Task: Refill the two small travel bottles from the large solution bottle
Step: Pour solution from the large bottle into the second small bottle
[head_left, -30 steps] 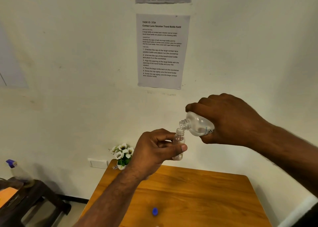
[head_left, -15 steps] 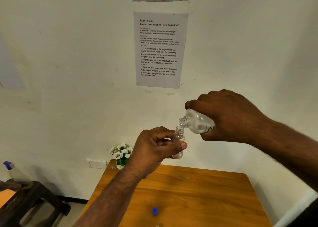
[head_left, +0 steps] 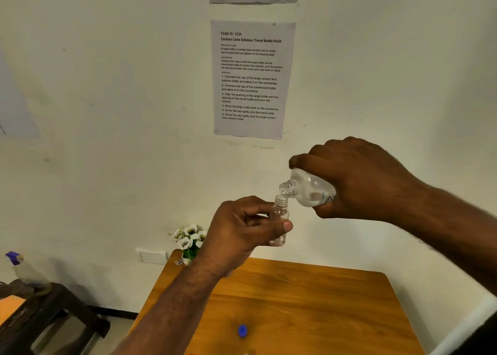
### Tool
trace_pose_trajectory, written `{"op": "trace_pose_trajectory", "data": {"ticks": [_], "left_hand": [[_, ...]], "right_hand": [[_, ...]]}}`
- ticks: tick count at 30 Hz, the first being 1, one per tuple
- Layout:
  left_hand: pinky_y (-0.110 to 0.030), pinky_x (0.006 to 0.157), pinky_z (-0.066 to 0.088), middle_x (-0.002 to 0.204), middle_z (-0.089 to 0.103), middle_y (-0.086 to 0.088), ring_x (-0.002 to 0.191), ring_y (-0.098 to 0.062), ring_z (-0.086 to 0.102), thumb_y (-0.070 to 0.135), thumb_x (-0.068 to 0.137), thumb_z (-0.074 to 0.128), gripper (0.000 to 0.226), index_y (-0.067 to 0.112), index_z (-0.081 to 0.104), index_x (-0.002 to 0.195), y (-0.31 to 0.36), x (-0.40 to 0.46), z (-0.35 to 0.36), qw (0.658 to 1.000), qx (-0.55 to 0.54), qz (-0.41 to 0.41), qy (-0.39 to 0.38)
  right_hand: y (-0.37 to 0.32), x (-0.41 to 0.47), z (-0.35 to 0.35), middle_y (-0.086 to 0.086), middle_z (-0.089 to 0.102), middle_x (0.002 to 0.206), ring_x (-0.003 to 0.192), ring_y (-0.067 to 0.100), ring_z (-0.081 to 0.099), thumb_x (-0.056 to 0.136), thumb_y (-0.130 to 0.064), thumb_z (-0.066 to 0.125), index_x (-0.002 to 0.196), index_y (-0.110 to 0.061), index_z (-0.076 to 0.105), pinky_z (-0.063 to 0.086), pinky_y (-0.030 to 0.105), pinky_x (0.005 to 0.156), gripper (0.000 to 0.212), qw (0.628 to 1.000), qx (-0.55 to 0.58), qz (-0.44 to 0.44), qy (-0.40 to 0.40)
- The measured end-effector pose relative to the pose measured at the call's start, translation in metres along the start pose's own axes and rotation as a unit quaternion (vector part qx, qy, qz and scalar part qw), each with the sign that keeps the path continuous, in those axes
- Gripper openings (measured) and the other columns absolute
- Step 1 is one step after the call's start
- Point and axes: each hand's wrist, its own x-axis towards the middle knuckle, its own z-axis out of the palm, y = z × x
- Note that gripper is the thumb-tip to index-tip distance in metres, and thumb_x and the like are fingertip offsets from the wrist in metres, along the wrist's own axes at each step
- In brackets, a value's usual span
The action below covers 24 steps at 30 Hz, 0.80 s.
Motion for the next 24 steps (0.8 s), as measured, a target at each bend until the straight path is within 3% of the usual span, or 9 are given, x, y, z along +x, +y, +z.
{"op": "trace_pose_trajectory", "data": {"ticks": [24], "left_hand": [[-0.04, 0.064, 0.064, 0.086, 0.074, -0.006, 0.076, -0.029, 0.077, -0.005, 0.078, 0.08, 0.02, -0.005, 0.078, 0.097, 0.0061, -0.0043, -0.0003, 1.0, 0.0, 0.002, -0.004]], "right_hand": [[-0.001, 0.0002, -0.0079, -0.011, 0.064, 0.097, 0.082, 0.021, 0.06, 0.065, -0.046, 0.066, 0.128, -0.036, 0.048, 0.048, 0.034, 0.07, 0.067, 1.0, -0.003, -0.012, 0.009]]}}
